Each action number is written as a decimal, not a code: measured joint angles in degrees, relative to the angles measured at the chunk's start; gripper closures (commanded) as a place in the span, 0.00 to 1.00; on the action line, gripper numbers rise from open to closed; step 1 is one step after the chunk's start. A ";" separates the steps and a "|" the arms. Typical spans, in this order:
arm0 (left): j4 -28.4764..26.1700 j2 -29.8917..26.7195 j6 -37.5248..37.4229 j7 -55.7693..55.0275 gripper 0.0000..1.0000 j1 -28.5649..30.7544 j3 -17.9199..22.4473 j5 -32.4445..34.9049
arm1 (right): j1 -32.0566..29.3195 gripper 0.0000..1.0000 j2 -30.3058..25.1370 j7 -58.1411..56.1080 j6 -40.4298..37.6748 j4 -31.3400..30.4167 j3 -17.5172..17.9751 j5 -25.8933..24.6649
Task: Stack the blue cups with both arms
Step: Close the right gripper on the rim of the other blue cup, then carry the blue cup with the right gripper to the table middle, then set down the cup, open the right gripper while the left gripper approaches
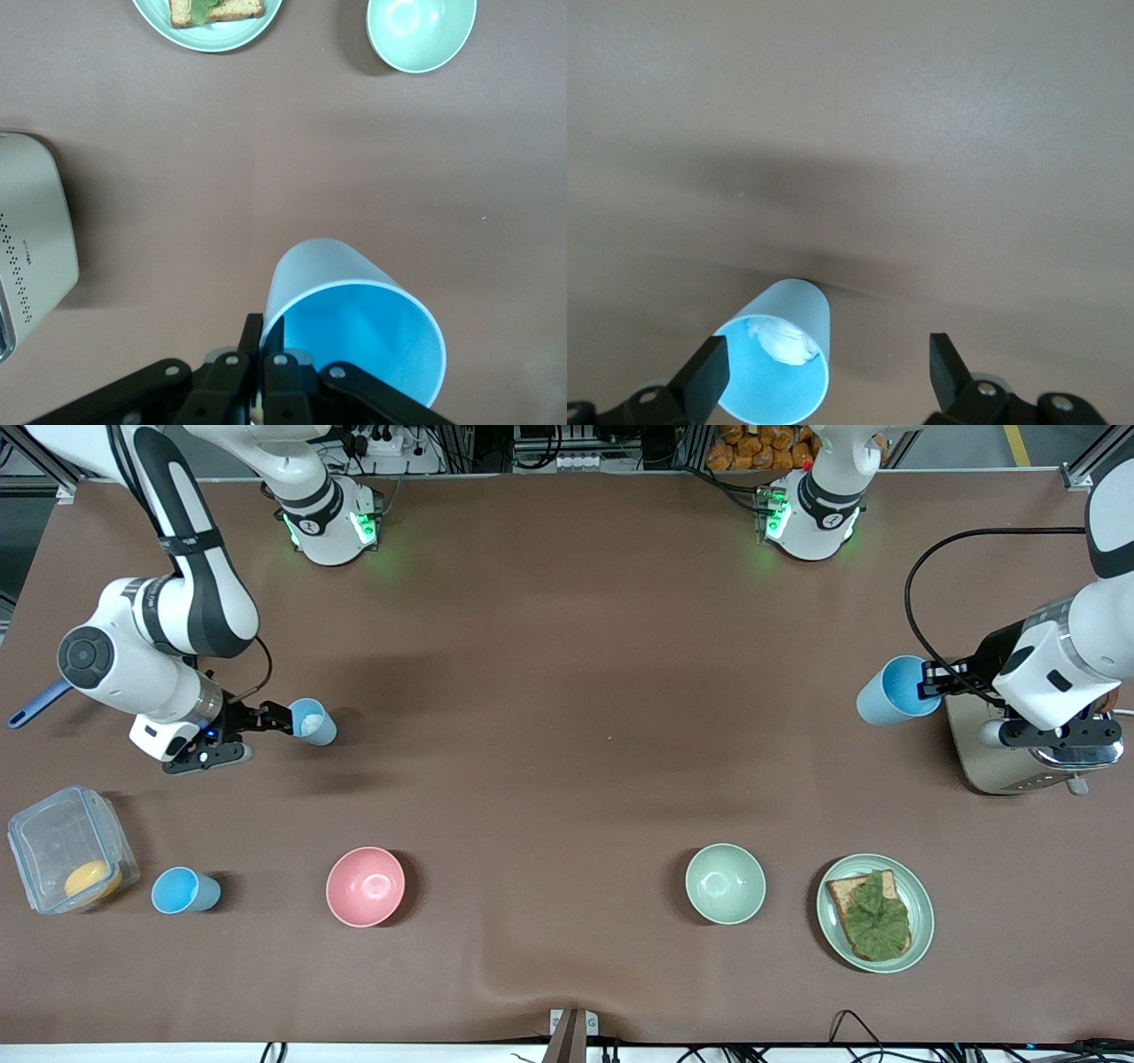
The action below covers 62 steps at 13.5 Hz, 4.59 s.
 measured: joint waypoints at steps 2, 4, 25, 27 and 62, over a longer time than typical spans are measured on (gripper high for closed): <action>0.00 0.04 -0.08 0.00 1.00 0.31 0.27 0.00 | -0.37 0.00 0.95 -1.29 3.23 -1.71 0.00 0.00; 0.00 0.13 -0.16 0.00 1.00 0.54 0.38 0.00 | -0.40 0.00 1.81 -1.65 6.45 -4.03 0.00 0.00; 0.00 0.15 -1.57 0.12 1.00 1.74 1.51 1.01 | 6.97 1.00 2.94 1.63 -3.75 3.80 1.38 4.82; 0.00 0.17 -2.29 0.62 1.00 2.06 1.43 1.01 | 11.62 1.00 2.94 8.45 -5.72 6.65 1.50 5.11; -0.12 2.08 6.96 -18.45 1.00 -3.92 -13.04 -6.26 | 26.48 0.00 10.26 41.58 -25.34 36.60 -2.67 9.21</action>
